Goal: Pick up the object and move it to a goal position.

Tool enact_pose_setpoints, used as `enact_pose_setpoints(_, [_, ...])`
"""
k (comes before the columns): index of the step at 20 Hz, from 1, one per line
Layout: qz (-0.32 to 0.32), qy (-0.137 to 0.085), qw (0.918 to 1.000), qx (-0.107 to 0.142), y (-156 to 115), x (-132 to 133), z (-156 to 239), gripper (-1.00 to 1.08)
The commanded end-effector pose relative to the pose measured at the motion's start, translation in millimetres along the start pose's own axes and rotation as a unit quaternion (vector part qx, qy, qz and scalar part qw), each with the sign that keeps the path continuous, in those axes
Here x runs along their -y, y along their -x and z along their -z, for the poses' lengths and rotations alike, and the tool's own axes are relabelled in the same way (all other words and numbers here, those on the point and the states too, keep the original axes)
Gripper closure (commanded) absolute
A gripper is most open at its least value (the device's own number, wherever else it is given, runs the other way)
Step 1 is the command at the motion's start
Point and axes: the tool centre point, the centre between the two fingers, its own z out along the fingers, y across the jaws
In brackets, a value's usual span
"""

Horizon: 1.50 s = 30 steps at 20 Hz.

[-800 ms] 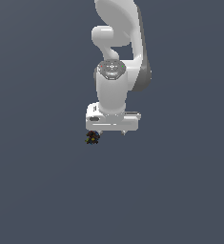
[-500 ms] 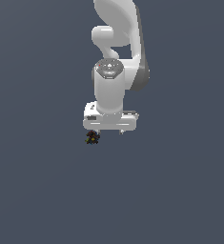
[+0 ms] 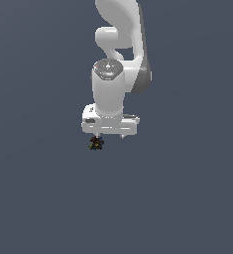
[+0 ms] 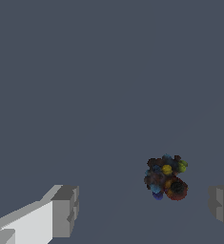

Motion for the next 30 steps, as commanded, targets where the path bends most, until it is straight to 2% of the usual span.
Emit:
enact_pose_setpoints(1, [-0.008, 0.000, 1.0000, 0.000, 0.6, -0.9, -1.4, -0.92])
enact_pose_setpoints(10, [-0.083, -0.005, 0.9965, 0.002, 5.2, -8.1, -12.9, -0.92])
enact_pose_setpoints(16, [-0.168, -0.009, 0.9857, 0.004, 10.7, -16.7, -25.7, -0.92])
enact_pose_setpoints(23, [-0.280, -0.012, 0.9599, 0.006, 18.7, -29.0, -41.9, -0.92])
enact_pose_setpoints(30, [-0.389, -0.014, 0.9210, 0.007, 27.3, -42.4, -57.2, -0.92])
